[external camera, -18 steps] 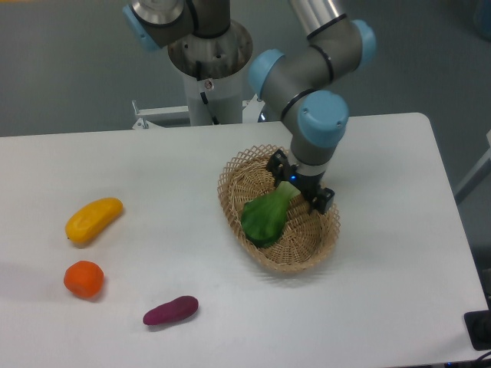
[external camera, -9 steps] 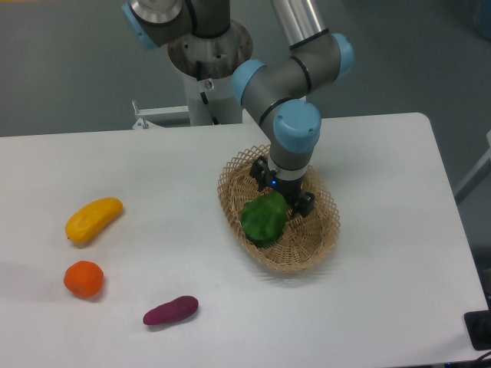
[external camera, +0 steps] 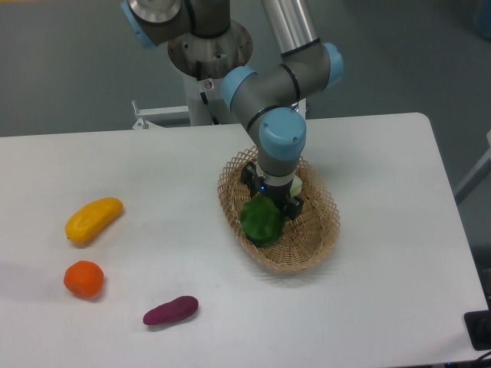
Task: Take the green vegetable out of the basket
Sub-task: 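Lower the gripper onto the bok choy and close on its leaves, then lift the bok choy up and out of the basket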
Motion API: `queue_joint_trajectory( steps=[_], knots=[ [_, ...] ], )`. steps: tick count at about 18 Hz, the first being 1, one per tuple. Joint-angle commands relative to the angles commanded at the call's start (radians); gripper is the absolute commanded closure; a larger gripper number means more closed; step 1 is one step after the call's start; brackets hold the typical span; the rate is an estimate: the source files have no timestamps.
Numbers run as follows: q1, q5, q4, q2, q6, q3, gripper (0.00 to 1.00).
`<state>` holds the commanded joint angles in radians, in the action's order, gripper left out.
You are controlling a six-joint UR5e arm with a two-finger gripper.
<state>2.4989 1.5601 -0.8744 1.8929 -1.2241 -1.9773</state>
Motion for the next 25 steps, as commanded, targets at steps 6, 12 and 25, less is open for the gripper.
queue_joint_trajectory(
  steps=[6,12,25],
  knots=[
    [0.003,0.003,-0.012,-0.011,-0.008,0.024,1.0],
    [0.029,0.0,-0.173,-0.017,-0.017,0.136,0.99],
    [0.162,-0.057,-0.357,-0.008,-0.04,0.394,0.96]
  ],
)
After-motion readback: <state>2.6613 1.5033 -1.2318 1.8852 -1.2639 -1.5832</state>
